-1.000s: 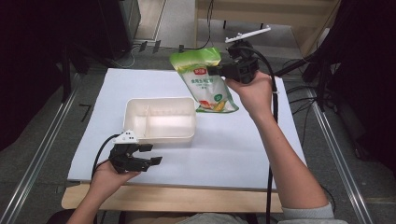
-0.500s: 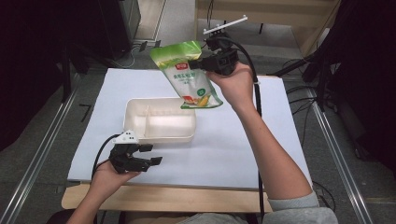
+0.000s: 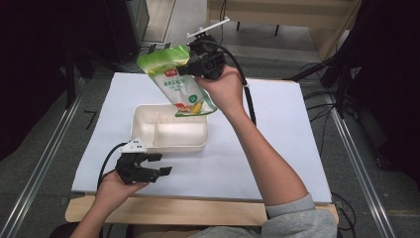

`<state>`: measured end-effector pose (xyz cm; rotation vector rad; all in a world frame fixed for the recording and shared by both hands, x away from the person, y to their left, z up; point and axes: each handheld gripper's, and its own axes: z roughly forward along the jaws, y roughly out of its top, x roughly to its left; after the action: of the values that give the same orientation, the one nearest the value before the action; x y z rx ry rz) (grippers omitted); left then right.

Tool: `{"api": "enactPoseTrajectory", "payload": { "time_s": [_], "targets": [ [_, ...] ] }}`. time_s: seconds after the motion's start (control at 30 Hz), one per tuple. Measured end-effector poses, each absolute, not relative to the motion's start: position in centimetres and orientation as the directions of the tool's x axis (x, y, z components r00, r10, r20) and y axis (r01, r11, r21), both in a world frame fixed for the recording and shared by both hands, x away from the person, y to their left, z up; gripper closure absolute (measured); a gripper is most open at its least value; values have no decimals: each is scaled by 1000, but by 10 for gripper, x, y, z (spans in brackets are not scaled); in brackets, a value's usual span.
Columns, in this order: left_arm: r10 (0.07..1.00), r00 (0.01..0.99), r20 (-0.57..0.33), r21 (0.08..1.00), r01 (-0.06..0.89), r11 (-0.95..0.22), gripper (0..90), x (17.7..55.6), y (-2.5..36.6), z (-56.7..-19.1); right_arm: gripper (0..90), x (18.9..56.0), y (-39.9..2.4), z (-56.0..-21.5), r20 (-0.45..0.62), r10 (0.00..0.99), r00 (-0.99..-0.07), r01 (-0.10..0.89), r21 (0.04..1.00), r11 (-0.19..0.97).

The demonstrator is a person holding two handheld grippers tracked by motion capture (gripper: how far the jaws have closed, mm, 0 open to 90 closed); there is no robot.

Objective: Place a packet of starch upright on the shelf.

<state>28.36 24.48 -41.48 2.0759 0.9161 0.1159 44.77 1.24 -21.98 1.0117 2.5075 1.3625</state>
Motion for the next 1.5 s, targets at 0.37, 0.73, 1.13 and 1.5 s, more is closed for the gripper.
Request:
{"api": "enactPoseTrajectory", "payload": {
  "time_s": [0.37, 0.73, 1.13, 1.5],
  "targets": [
    [649, 725, -230, 731, 569, -377, 343, 283, 245, -414, 900, 451, 50, -242, 231, 581, -781, 516, 762, 391],
    [646, 729, -226, 730, 566, -384, 343, 283, 245, -414, 898, 457, 60, -298, 260, 587, -767, 559, 719, 413],
    [642, 733, -227, 732, 563, -384, 343, 283, 243, -415, 890, 464, 43, -333, 293, 595, -748, 590, 704, 396],
    [643, 732, -226, 727, 566, -388, 343, 283, 243, -415, 879, 475, 8, -346, 318, 634, -705, 629, 694, 351]
  ]
}}
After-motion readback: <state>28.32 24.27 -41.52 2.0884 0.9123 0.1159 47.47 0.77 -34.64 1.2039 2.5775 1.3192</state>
